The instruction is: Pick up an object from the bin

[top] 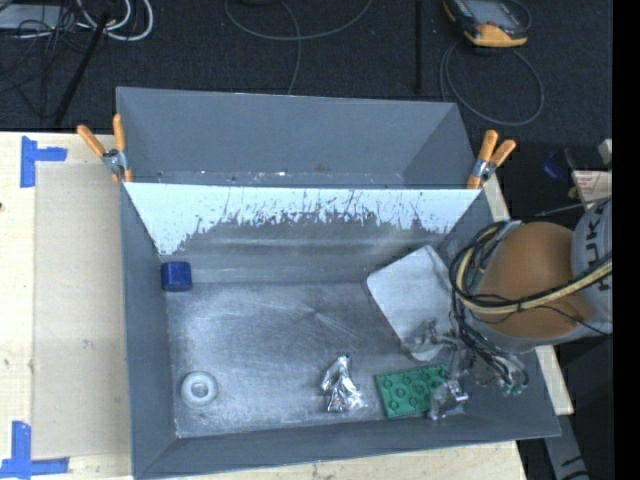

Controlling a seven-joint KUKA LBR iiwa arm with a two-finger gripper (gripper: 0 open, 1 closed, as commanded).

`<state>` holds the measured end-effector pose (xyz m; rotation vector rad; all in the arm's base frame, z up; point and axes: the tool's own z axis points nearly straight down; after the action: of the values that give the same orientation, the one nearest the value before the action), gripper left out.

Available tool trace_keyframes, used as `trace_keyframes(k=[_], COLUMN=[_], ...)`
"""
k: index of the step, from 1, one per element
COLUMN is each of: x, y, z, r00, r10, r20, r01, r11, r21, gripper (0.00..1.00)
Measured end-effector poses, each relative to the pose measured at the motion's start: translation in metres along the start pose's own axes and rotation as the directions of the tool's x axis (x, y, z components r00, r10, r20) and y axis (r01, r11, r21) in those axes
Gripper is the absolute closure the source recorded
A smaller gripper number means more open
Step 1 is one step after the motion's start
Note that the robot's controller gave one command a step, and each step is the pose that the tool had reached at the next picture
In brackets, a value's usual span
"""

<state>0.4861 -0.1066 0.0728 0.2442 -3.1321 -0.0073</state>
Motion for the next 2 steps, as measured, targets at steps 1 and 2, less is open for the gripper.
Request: trace_keyframes(k=[1,2], x=[-0.0003,-0.0028], y=[0.0011,0.001], z=[-0.0009,-0.0026], r00=[1.0,1.0], r10=[-0.003,-0.004], r20=[-0.002,0.006], r01=[0.003,0.004], r11=[1.0,1.0], r21=[0.002,0.004], gripper=[0.0,1.0])
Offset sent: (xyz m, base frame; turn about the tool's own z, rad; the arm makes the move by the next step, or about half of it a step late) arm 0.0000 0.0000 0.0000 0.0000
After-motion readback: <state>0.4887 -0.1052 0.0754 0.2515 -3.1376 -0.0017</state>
